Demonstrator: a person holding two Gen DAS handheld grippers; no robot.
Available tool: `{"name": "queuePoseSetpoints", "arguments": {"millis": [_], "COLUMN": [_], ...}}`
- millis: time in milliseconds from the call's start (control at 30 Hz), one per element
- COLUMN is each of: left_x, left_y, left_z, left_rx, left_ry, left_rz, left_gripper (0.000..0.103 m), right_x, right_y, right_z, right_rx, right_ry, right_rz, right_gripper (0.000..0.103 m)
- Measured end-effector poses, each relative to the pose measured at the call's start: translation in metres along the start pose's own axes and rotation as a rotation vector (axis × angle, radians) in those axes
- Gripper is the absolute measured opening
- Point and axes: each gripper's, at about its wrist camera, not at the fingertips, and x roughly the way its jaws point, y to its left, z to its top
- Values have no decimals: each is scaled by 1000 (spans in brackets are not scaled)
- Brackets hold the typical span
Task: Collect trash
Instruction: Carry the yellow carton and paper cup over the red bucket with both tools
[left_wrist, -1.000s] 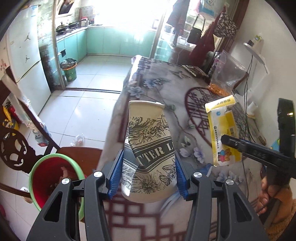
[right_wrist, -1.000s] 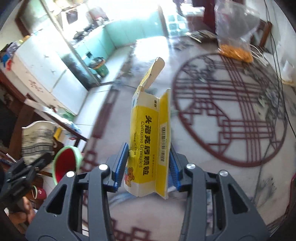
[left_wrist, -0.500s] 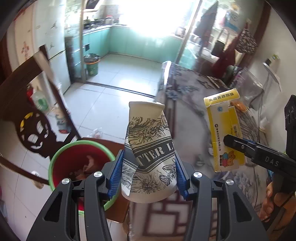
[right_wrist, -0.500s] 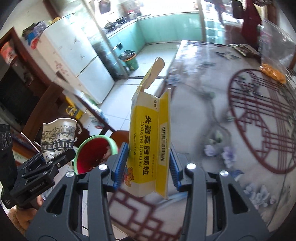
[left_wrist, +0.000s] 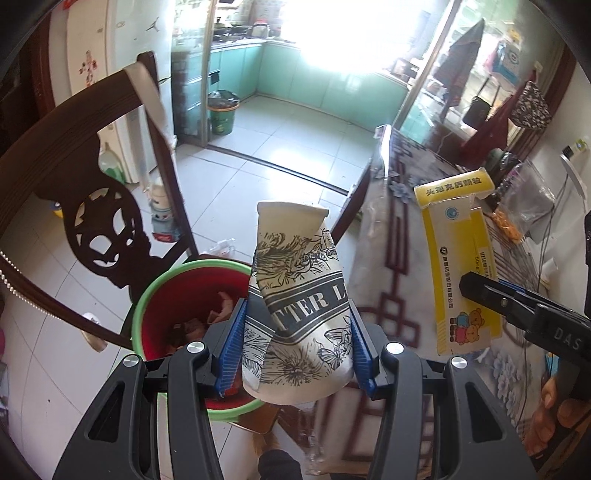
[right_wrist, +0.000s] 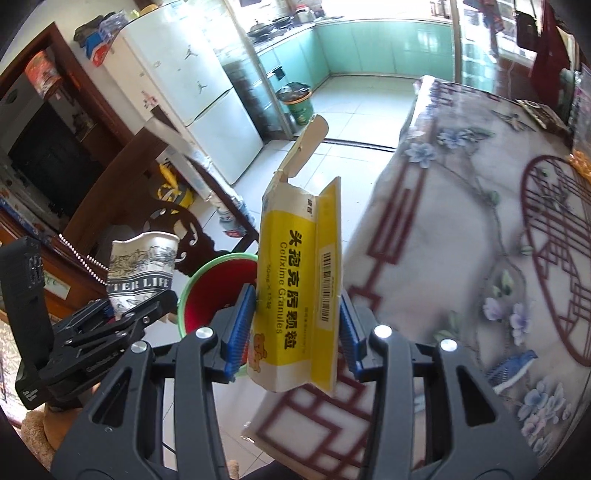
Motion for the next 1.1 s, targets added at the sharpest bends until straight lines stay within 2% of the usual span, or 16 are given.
{"name": "queuePoseSetpoints", "arguments": {"millis": [433,1100], "left_x": [21,63], "left_y": [50,98], "left_z": [10,5], "left_rx": [-94,-190], "left_ry": [46,148], "left_rz": [33,83], "left_gripper": [48,48], "right_x": [48,116], "right_y": [39,74], "right_z": [10,7], "right_rx": [-57,-120], "right_ry": [87,246], "right_rz": [43,85], "right_gripper": [42,43]}}
